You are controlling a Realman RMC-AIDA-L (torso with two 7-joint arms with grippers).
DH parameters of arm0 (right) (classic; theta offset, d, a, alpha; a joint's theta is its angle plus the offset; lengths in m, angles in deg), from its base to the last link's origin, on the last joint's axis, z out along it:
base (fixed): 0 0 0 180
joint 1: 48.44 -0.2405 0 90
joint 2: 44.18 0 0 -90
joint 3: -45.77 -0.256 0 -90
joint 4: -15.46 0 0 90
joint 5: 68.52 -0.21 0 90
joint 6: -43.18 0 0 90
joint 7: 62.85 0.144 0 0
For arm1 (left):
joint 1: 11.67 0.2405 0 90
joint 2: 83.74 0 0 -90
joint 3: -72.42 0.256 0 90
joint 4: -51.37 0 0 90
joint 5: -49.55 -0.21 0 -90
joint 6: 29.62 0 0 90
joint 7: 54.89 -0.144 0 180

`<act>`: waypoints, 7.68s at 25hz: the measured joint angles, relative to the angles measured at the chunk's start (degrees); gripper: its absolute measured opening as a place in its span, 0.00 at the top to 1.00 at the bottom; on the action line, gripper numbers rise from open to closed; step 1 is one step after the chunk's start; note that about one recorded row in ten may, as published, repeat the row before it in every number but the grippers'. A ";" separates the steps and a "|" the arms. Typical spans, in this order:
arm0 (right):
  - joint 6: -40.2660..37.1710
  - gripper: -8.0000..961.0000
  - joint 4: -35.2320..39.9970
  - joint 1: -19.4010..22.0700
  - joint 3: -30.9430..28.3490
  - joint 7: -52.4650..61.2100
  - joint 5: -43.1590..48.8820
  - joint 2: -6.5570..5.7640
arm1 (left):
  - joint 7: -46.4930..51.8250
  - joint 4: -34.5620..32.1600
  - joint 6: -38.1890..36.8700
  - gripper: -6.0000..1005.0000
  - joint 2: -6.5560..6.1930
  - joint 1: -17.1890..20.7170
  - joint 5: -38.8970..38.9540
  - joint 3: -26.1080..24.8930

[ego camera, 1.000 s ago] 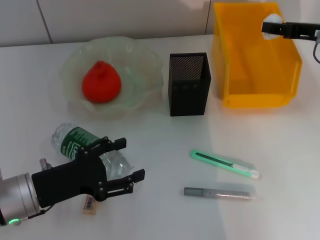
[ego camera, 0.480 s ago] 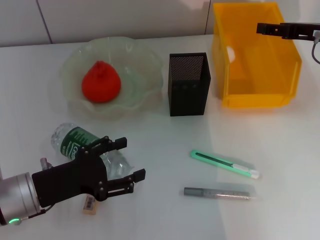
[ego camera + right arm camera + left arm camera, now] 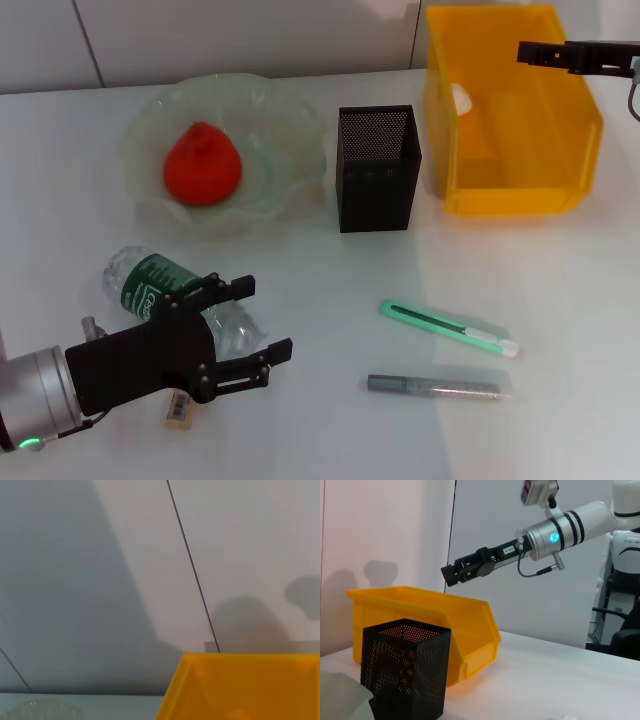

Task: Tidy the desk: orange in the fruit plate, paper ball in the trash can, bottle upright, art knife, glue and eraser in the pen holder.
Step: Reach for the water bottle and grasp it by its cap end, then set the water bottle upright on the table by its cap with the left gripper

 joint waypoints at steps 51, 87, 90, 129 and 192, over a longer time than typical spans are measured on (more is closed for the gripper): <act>-34.58 0.21 -10.45 18.44 -3.96 -42.83 -36.63 -0.07 | 0.08 -0.02 -5.23 0.13 -0.18 0.29 0.44 -2.03; -43.70 0.21 -28.42 17.03 -6.68 -74.19 -15.79 -0.38 | 25.46 -40.02 -5.57 0.15 -0.07 -1.42 -30.64 1.42; -42.73 0.21 -30.75 16.57 -7.26 -74.02 -15.62 -0.62 | 29.65 -46.18 -5.67 0.15 -0.06 -3.31 -37.03 5.77; -41.54 0.21 -37.60 18.60 -8.43 -71.95 -15.72 -0.11 | 35.50 -47.49 -2.64 0.18 0.69 -24.99 -64.20 33.42; -41.49 0.21 -37.92 17.29 -8.43 -71.38 -15.74 -0.20 | 39.45 -60.02 -19.59 0.56 0.27 -23.47 -58.13 4.11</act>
